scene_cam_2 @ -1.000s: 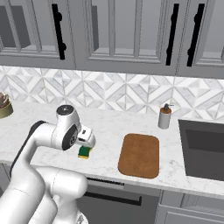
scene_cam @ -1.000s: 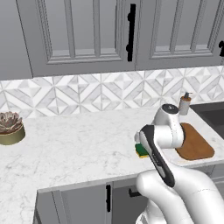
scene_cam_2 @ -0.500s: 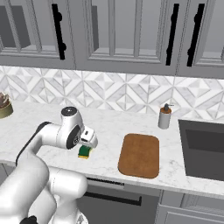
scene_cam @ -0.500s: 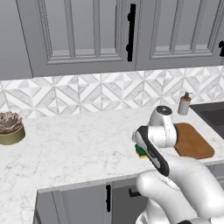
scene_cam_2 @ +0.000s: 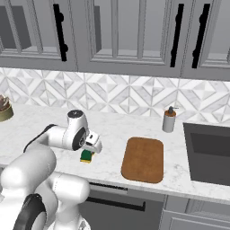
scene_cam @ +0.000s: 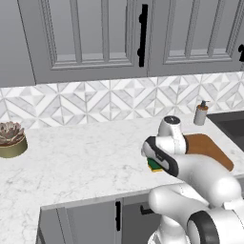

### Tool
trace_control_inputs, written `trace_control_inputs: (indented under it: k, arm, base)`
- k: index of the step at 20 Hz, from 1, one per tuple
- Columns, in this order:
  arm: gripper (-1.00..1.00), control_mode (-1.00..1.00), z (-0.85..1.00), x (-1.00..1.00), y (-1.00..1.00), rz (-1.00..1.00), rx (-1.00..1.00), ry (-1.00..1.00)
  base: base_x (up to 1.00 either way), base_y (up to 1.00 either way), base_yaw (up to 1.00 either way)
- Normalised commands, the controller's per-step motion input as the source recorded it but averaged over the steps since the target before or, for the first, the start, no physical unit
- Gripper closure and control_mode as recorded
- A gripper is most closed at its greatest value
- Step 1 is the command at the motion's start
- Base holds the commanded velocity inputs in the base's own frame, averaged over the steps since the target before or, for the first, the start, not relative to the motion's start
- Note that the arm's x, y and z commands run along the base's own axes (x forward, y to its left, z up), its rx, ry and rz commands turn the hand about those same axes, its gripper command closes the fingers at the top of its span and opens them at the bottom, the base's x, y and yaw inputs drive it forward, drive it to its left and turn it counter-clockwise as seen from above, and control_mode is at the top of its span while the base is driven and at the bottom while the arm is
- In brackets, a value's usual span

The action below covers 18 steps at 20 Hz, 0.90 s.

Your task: Pick up the sponge from the counter and clean the cutting board by briefly scrubbing or pressing down on the cutting board. Once finished, release the sponge.

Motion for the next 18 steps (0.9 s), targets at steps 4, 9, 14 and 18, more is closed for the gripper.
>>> trace_control_inputs:
  k: [4,9,14,18]
  arm:
    - [-1.0,-1.0,-0.01,0.0,0.0,0.01,0.0,0.0]
    - [-1.0,-1.0,-0.21,0.0,0.01,0.14,-0.01,0.05]
    - [-1.0,-1.0,-0.02,0.0,0.07,0.03,0.0,0.0]
    - [-1.0,-1.0,-0.09,0.0,0.07,0.05,0.0,0.0]
  base:
    - [0.0,0.0,0.0]
    - [0.0,0.0,0.0]
    - [0.0,0.0,0.0]
    - [0.0,0.0,0.0]
